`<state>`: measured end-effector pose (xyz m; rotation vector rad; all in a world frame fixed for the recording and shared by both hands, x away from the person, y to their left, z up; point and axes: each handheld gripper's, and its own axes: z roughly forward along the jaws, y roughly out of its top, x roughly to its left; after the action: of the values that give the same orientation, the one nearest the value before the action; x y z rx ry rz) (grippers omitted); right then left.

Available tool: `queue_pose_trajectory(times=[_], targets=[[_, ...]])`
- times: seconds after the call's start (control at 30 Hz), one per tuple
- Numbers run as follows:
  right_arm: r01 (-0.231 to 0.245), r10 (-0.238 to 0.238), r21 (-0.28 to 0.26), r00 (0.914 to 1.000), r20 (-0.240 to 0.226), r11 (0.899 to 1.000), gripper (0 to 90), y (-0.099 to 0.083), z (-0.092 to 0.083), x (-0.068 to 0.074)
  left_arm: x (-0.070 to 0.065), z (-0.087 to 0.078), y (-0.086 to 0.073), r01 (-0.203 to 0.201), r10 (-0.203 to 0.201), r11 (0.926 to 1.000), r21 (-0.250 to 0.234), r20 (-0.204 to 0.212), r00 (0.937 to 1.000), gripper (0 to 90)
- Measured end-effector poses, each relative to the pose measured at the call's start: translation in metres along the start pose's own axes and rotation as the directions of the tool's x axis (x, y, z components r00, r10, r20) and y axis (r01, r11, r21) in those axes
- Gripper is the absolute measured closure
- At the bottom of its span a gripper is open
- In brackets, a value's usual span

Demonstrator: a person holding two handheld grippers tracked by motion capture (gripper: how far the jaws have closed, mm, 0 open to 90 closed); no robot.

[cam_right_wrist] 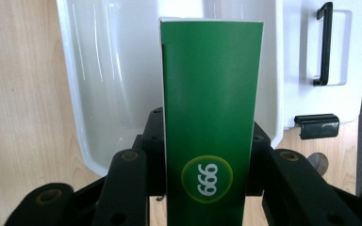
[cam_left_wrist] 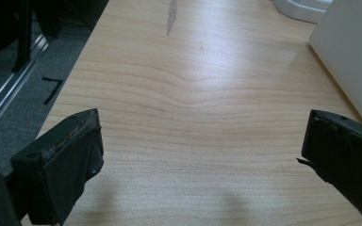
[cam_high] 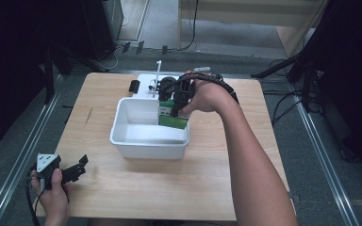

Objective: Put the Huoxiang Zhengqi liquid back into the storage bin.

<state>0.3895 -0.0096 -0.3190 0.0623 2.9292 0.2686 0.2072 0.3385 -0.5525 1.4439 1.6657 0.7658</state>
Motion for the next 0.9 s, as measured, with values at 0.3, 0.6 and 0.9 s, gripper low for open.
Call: queue_pose_trajectory(times=[0.3, 0.6, 0.9], targets=[[0.01, -0.01, 0.005, 0.9999, 0.003, 1.0, 64.2, 0.0, 0.018, 0.002, 0.0, 0.0, 0.0, 0.002, -0.002, 1.0, -0.002, 0.002, 1.0, 0.0], [0.024, -0.024, 0.017, 0.9997, -0.004, 1.0, 64.1, 0.0, 0.038, 0.002, 0.0, 0.0, 0.0, 0.005, -0.005, 1.0, -0.001, 0.004, 1.0, 0.0], [0.023, -0.022, 0.026, 0.9995, -0.024, 0.999, 64.1, -0.001, 0.056, 0.004, 0.0, 0.0, 0.0, 0.006, -0.006, 1.0, -0.002, 0.004, 1.0, 0.0]])
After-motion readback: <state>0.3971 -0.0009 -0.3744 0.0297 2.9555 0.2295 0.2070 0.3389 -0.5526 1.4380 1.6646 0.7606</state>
